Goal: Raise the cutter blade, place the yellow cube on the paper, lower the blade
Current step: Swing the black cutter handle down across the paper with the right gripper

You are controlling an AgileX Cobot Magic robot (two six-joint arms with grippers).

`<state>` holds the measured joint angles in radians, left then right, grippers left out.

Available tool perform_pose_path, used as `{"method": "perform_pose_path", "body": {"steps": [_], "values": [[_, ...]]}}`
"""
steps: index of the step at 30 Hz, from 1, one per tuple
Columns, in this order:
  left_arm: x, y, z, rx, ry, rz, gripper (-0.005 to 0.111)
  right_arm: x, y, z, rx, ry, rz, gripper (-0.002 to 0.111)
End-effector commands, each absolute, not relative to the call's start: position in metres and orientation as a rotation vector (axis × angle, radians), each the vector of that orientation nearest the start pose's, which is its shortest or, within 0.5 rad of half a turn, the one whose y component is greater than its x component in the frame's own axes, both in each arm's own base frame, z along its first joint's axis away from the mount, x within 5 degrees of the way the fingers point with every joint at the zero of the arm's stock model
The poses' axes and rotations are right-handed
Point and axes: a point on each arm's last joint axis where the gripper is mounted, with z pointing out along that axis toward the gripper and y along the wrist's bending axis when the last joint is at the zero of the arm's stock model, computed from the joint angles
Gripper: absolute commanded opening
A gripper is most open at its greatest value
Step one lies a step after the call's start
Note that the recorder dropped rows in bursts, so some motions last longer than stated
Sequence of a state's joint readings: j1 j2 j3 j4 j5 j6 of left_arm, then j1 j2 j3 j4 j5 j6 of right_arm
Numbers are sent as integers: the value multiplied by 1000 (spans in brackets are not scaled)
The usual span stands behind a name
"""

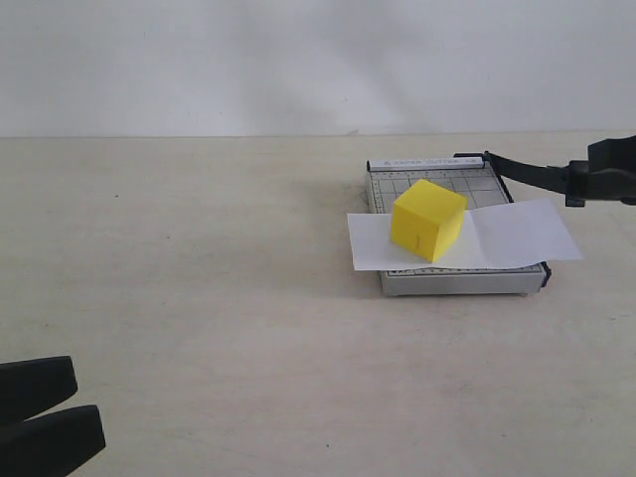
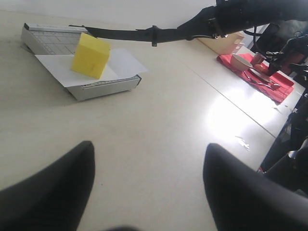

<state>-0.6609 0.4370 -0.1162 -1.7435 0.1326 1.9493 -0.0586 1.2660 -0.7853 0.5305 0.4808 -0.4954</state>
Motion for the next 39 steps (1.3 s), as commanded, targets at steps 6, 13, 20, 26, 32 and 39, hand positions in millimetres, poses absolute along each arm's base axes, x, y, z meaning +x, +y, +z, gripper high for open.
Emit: {"method": "perform_pose_path", "body": {"steps": [6, 13, 20, 26, 32, 39], "values": [[69, -69, 221, 833, 1596, -446, 62, 235, 8, 229, -65, 2494, 261, 0], [70, -69, 221, 832, 1597, -443, 62, 225, 8, 213, -47, 2544, 269, 0], [70, -69, 221, 832, 1597, -443, 62, 208, 7, 189, -22, 2598, 247, 0], [70, -69, 221, 832, 1597, -443, 62, 206, 7, 185, -21, 2605, 243, 0], [70, -69, 221, 832, 1597, -443, 62, 204, 7, 183, -37, 2615, 244, 0], [70, -69, 221, 832, 1597, -443, 62, 191, 5, 166, 1, 2635, 208, 0]]}}
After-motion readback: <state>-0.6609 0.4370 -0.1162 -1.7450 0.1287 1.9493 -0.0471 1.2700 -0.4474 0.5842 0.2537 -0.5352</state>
